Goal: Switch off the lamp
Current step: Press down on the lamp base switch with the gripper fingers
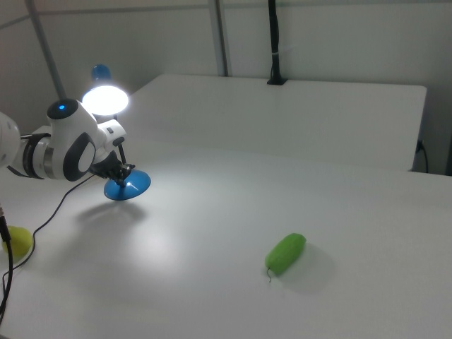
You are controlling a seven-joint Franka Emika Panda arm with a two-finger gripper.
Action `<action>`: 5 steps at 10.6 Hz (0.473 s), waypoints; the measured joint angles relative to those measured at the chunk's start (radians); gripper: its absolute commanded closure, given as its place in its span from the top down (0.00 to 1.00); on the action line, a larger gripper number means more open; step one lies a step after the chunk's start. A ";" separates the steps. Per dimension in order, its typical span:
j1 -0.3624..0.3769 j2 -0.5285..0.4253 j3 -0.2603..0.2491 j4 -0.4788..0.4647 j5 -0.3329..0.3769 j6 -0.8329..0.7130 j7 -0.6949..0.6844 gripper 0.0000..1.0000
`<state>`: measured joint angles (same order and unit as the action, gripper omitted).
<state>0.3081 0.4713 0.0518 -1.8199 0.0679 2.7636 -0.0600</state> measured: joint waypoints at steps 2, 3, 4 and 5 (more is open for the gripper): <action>0.000 0.006 0.000 0.003 0.000 0.016 0.000 0.00; 0.000 0.009 0.000 0.003 -0.002 0.021 0.000 0.00; 0.000 0.013 0.000 0.003 -0.006 0.024 0.000 0.00; 0.000 0.017 0.000 0.003 -0.011 0.024 0.000 0.00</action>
<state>0.3082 0.4883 0.0518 -1.8164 0.0569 2.7880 -0.0600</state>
